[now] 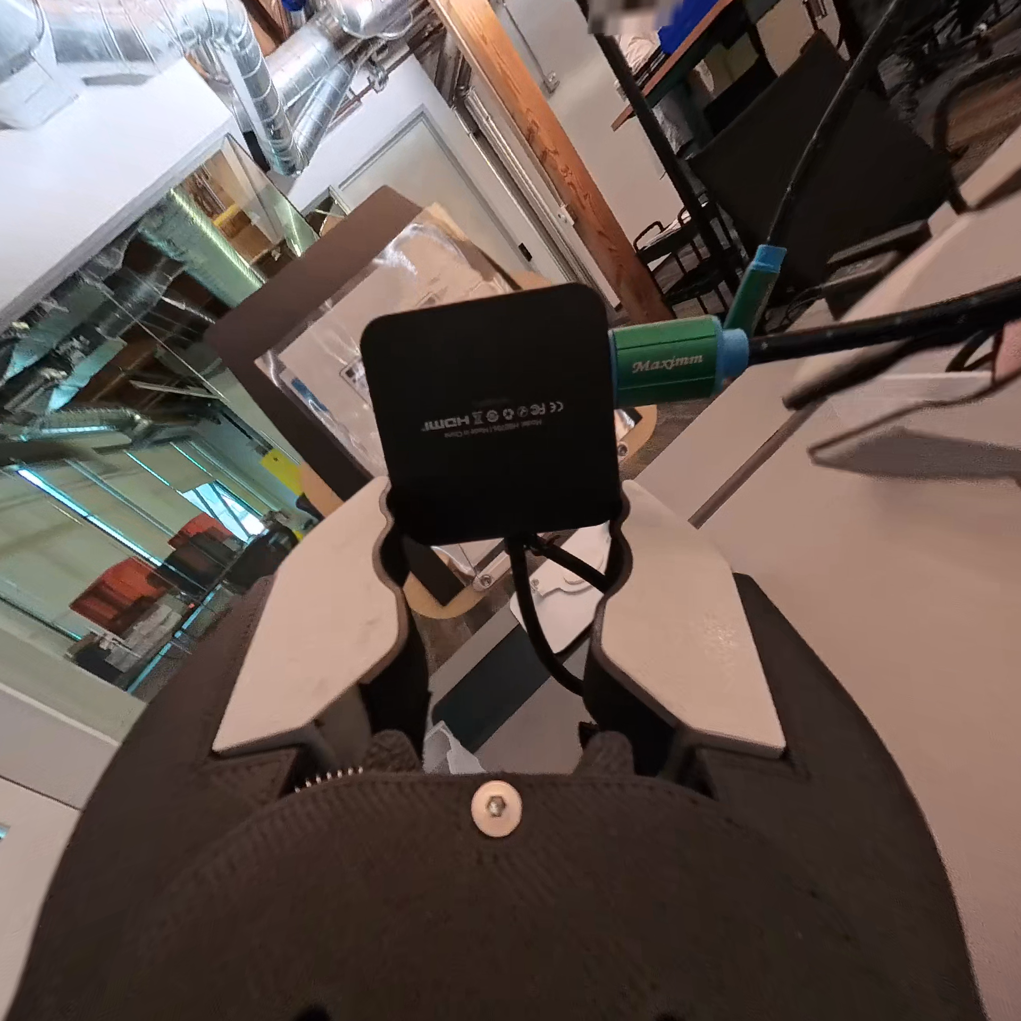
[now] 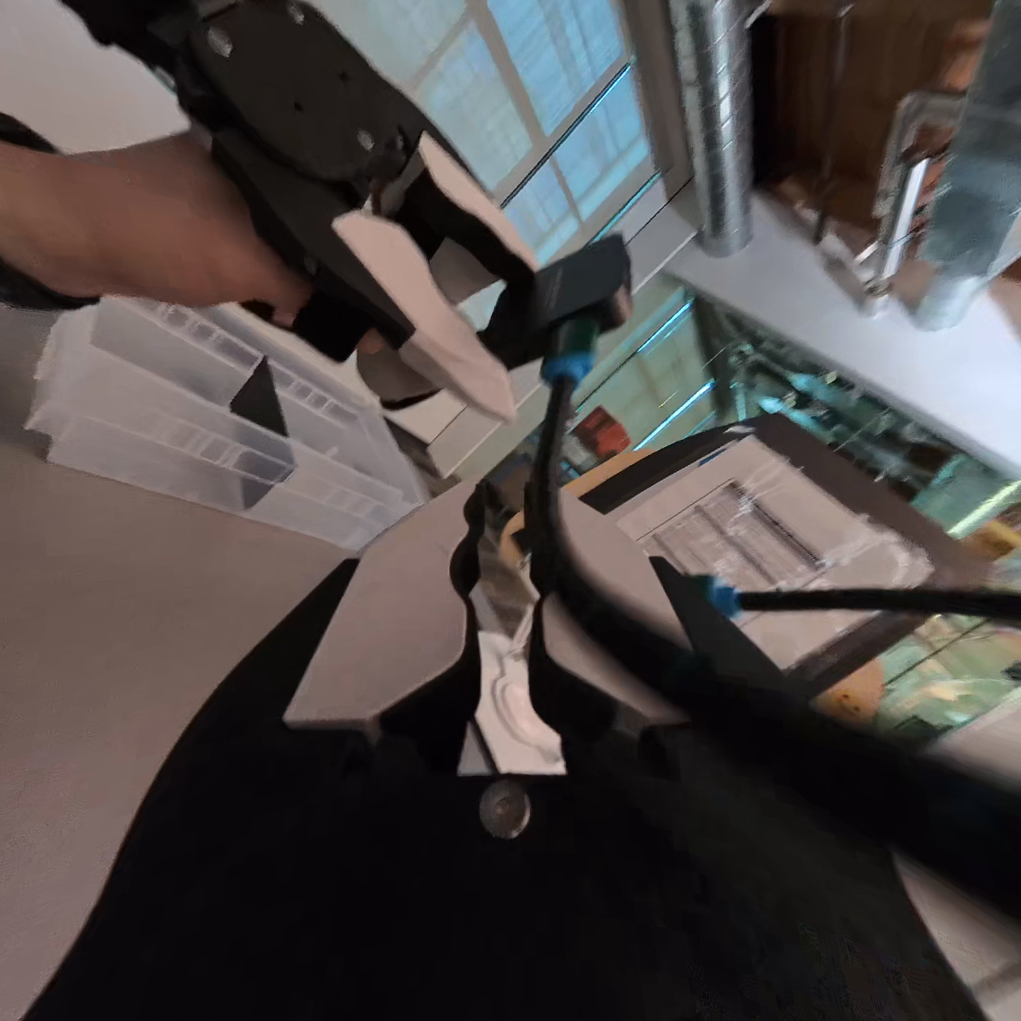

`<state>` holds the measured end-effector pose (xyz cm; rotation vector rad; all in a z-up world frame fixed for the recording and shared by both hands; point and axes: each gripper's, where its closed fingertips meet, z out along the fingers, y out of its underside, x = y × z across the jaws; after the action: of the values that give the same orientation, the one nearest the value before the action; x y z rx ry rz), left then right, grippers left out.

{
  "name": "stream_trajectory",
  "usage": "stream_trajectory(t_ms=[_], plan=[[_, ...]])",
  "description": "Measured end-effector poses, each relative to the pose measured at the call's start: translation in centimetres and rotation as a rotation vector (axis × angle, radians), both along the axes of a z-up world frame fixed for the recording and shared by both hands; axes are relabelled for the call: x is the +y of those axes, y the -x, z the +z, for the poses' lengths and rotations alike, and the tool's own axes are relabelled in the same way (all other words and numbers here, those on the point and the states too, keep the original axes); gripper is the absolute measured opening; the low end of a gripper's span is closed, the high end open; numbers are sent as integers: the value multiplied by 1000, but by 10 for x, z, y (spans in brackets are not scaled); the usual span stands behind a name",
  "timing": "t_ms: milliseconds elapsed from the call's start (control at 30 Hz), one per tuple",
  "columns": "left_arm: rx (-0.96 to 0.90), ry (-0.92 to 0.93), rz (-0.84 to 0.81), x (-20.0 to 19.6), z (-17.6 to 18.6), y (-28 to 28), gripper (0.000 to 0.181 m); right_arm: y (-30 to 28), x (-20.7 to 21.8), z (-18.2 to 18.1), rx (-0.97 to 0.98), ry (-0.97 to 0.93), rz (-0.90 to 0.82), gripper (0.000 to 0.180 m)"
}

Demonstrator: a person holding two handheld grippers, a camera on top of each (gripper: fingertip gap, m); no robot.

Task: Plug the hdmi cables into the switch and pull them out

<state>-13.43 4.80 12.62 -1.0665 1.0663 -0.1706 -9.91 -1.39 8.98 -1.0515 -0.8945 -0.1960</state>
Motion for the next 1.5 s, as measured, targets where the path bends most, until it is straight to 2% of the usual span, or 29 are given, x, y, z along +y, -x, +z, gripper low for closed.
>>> stream_trajectory(t_ms=[100,200,300,433,633,733,867,967,1067,1133,1167,1200,1233,1367,1433,1500], plan=[[-34,55,14,16,4,12,70,8,10,-30,-96,121,49,13],[-34,47,87,35,7,28,70,44,-11,-62,-259,221,248,13],[-3,13,144,51,2,35,70,79,-28,-65,-291,304,293,13],[46,-6,121,54,-15,22,70,84,-28,-29,-118,426,128,15],[142,-161,70,35,-39,-9,70,48,-39,10,367,791,140,40],[184,-210,28,21,-50,-24,71,23,-29,8,426,844,58,47],[245,-343,15,4,-61,-37,70,-5,-11,4,412,783,-45,46],[280,-375,-3,-6,-69,-46,70,-29,5,-4,384,744,-138,52],[304,-392,-34,-15,-76,-53,70,-26,10,-31,364,904,-90,59],[328,-422,-56,-22,-81,-57,71,-17,11,-40,370,963,-26,56],[343,-432,-69,-25,-84,-59,71,-14,12,-41,367,969,-2,45],[355,-441,-79,-27,-87,-61,71,-11,9,-45,338,987,31,21],[365,-451,-90,-29,-89,-62,71,-13,9,-49,302,999,24,14],[313,-498,-94,-36,-83,-63,70,-20,3,-48,291,1042,60,14],[249,-441,-89,-36,-68,-58,72,-33,2,-32,316,978,41,14],[152,-306,-116,-36,-48,-49,78,-48,-2,-4,393,871,68,14]])
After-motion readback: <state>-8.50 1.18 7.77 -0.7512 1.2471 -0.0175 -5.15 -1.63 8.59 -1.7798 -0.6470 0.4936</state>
